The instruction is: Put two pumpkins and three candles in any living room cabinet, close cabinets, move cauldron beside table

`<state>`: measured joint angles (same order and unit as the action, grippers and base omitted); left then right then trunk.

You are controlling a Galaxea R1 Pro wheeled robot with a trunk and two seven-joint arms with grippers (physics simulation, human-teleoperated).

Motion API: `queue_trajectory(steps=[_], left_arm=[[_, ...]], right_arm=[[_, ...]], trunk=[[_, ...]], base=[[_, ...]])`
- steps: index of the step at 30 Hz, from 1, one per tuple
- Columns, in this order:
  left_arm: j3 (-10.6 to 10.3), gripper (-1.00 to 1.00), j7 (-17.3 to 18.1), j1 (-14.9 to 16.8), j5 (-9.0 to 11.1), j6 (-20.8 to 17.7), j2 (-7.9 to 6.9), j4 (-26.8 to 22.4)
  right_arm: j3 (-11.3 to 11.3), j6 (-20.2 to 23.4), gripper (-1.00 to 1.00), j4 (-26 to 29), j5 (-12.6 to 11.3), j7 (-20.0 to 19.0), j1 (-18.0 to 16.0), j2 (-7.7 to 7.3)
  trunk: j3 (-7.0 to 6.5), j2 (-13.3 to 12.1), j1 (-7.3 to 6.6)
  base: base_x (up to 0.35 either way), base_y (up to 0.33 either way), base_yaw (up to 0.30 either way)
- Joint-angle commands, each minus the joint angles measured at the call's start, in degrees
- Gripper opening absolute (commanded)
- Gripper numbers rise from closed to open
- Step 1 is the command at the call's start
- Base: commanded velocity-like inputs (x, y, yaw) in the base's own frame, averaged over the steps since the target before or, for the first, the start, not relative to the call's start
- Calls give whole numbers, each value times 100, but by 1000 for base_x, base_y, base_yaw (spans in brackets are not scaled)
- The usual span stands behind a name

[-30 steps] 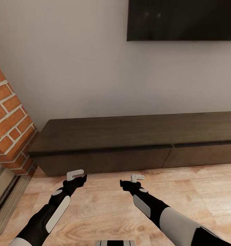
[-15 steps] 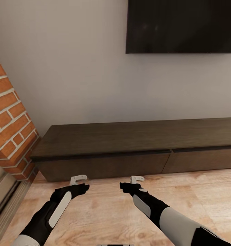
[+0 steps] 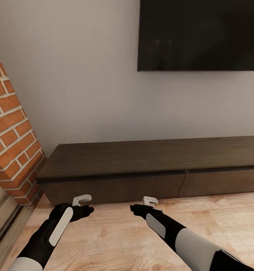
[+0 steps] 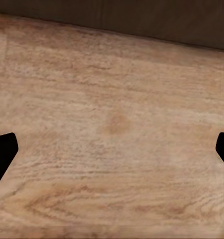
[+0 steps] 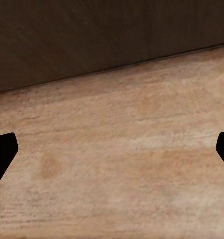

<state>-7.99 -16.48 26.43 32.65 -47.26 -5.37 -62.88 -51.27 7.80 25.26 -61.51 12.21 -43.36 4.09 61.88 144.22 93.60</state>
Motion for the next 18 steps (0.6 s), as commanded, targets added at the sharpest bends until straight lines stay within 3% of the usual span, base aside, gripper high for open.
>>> queue_trajectory(steps=[1,10,18], left_arm=[[-9,100,-57,3,60,-24,-5,-21],[42,100,-49,-6,74,-84,-10,-337],[45,100,-48,-6,75,-91,-15,-381]], right_arm=[[-37,22,100,12,-33,44,-6,-8],[-27,71,100,14,-53,27,-6,-13],[-23,80,100,22,-62,35,-6,-20]], trunk=[[-17,1,-3],[-17,1,-3],[-17,1,-3]], base=[[0,0,0],[-19,0,0],[-246,0,0]])
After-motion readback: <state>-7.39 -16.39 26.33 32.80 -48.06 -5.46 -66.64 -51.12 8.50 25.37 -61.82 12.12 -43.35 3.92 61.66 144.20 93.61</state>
